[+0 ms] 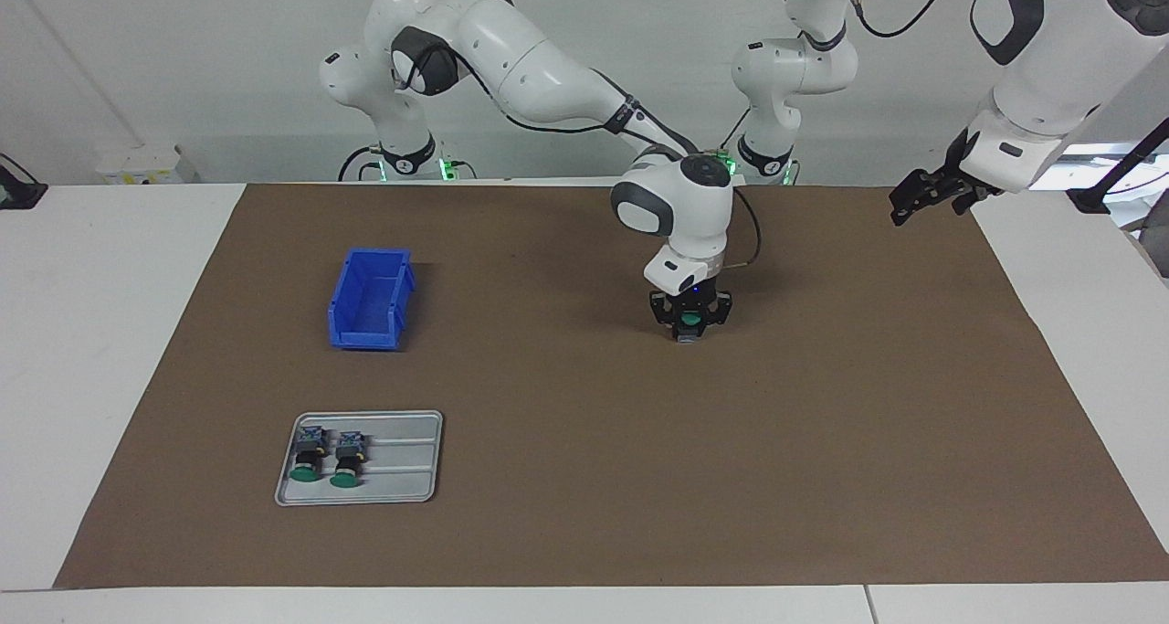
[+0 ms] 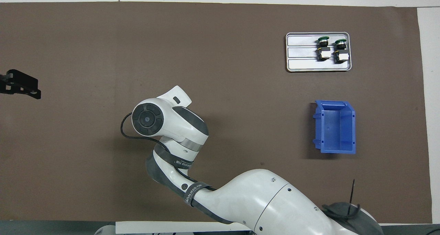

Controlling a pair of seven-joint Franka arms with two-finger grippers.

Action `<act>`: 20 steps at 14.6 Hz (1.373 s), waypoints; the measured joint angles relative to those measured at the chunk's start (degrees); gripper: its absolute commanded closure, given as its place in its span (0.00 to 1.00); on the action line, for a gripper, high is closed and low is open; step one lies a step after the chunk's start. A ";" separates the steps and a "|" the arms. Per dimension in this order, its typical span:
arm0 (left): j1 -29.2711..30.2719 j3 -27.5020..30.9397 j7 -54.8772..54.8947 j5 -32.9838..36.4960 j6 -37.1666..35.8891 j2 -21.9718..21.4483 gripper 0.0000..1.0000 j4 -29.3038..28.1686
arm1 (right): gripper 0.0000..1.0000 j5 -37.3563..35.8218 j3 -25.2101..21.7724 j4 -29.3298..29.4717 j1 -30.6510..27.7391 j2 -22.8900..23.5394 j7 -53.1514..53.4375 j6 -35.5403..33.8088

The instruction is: Place and press button with both arms

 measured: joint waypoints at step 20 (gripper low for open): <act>1.75 -0.27 0.57 0.05 2.20 -0.14 0.00 0.03 | 0.91 20.89 -0.43 -43.89 -47.81 -43.07 -67.14 -8.07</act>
